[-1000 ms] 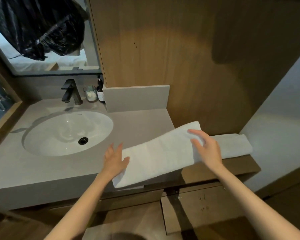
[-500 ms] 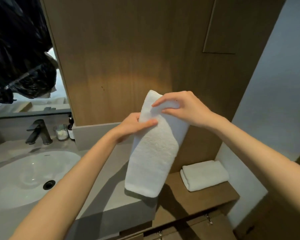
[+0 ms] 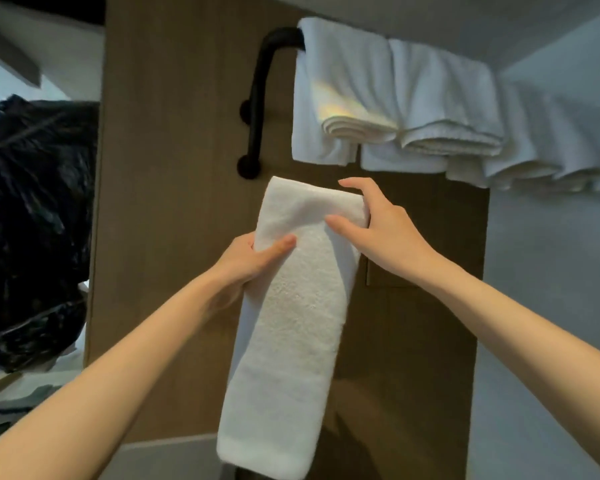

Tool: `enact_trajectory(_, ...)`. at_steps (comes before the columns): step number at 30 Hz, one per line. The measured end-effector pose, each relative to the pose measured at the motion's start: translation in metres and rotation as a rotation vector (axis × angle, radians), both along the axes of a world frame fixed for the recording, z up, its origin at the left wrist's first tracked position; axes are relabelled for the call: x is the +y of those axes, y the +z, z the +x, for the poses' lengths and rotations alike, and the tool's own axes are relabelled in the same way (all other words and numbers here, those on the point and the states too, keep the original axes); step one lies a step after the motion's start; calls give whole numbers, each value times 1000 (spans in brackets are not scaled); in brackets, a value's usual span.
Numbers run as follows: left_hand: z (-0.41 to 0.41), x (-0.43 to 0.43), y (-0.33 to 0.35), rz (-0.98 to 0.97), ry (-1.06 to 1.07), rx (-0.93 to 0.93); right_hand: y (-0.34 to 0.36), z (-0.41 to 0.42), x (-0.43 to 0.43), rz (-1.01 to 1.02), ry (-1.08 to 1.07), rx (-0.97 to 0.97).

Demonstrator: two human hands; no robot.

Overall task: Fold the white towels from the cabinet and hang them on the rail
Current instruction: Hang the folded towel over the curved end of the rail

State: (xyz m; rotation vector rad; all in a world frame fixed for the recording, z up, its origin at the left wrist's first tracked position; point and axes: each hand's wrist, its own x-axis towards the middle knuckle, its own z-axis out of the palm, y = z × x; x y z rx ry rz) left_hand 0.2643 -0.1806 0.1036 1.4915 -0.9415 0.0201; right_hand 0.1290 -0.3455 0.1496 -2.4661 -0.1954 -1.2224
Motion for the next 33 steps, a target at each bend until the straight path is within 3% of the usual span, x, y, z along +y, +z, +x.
enact_trajectory(2,3,4,23,-41,-10,-34,20,1,3,11,21,-58)
enact_trajectory(6,11,20,62,-110,-21,-69,64,7,29,-164,34,-230)
enact_trajectory(10,25,21,90,-281,333,-129,106,31,57,-281,-24,-276)
enact_trajectory(12,30,23,99,-408,538,-279,123,51,67,-272,-56,-281)
enact_trajectory(15,18,30,103,-510,533,-498,147,77,86,-235,-67,-307)
enact_trajectory(17,18,33,105,-411,503,-528,163,91,101,-217,-74,-321)
enact_trajectory(21,41,47,120,-119,671,-658,191,119,126,-113,-67,-349)
enact_trajectory(27,89,67,168,-234,731,-789,203,157,138,365,248,-337)
enact_trajectory(33,154,71,227,-220,722,-910,160,178,113,396,141,-357)
